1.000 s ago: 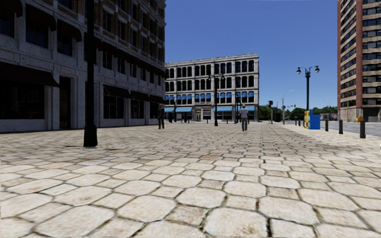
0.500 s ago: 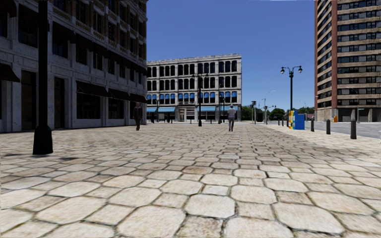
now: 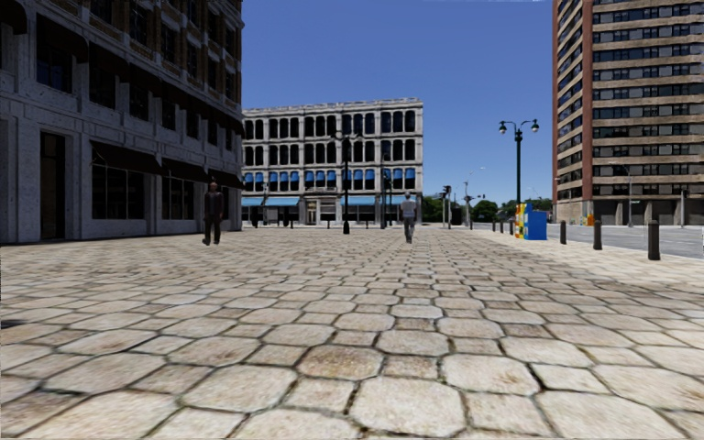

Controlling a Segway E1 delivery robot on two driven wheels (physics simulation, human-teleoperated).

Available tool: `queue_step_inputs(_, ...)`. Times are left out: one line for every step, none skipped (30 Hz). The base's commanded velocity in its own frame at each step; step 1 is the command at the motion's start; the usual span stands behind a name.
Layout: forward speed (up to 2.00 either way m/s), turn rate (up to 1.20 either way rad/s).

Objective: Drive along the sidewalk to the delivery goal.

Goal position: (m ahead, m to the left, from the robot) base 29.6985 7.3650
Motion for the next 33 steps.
queue_step_inputs(2.0,-0.23)
queue_step_inputs(2.0,-0.23)
queue_step_inputs(2.0,-0.22)
queue_step_inputs(2.0,-0.2)
queue_step_inputs(2.0,-0.19)
queue_step_inputs(2.0,-0.19)
queue_step_inputs(2.0,-0.17)
queue_step_inputs(2.0,-0.12)
queue_step_inputs(2.0,-0.08)
queue_step_inputs(2.0,-0.08)
queue_step_inputs(2.0,-0.04)
queue_step_inputs(2.0,0.0)
queue_step_inputs(2.0,0.0)
queue_step_inputs(2.0,0.0)
queue_step_inputs(2.0,0.0)
queue_step_inputs(2.0,0.0)
queue_step_inputs(2.0,0.0)
queue_step_inputs(2.0,0.0)
queue_step_inputs(2.0,0.0)
queue_step_inputs(2.0,0.0)
queue_step_inputs(2.0,0.0)
queue_step_inputs(2.0,0.0)
queue_step_inputs(2.0,0.0)
queue_step_inputs(2.0,0.0)
queue_step_inputs(2.0,0.0)
queue_step_inputs(2.0,0.0)
queue_step_inputs(2.0,0.0)
queue_step_inputs(2.0,0.0)
queue_step_inputs(2.0,0.0)
queue_step_inputs(2.0,0.0)
queue_step_inputs(2.0,0.0)
queue_step_inputs(2.0,0.0)
queue_step_inputs(2.0,0.0)
